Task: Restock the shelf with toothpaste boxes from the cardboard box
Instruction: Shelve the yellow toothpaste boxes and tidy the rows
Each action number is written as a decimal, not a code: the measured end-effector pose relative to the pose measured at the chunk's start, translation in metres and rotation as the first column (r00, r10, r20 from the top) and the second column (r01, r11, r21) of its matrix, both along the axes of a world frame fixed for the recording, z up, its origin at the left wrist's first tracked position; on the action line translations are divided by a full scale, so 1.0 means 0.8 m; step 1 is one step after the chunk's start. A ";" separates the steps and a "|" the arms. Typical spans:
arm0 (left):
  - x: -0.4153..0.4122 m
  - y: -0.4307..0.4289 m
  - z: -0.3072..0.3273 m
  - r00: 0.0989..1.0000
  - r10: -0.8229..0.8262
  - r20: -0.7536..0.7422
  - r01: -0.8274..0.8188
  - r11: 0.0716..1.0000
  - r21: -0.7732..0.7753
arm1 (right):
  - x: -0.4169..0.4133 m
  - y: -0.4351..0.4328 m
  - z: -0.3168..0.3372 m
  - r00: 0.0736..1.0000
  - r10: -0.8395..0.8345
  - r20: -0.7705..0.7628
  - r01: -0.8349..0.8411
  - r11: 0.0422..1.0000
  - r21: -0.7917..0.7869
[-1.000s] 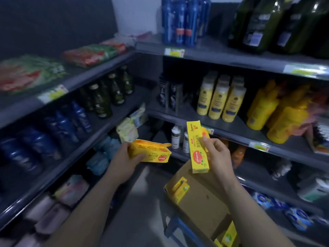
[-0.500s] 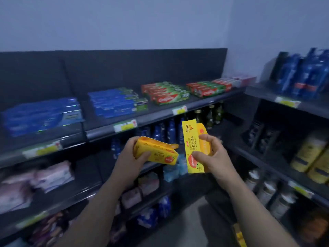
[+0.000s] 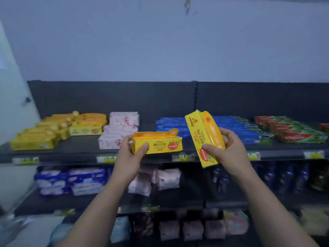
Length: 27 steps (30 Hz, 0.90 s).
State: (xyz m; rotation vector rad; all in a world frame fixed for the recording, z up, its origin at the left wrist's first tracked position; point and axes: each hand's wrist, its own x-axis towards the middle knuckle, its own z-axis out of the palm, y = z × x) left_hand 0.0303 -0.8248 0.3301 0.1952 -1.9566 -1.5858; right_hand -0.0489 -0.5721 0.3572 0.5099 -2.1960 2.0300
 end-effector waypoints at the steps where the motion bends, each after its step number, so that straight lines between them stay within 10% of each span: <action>1: 0.008 -0.019 0.002 0.999 0.044 -0.004 -0.044 0.999 0.005 | -0.002 -0.023 0.004 1.000 0.022 -0.004 -0.022 1.000 -0.012; 14: 0.038 -0.257 0.026 0.830 0.558 0.019 -0.549 0.822 -0.151 | -0.066 -0.265 0.039 0.950 0.302 -0.074 -0.297 0.952 0.071; 27: -0.035 -0.379 0.044 0.807 0.500 0.315 -0.310 0.812 -0.495 | -0.158 -0.410 0.048 0.891 0.441 -0.105 -0.417 0.888 0.192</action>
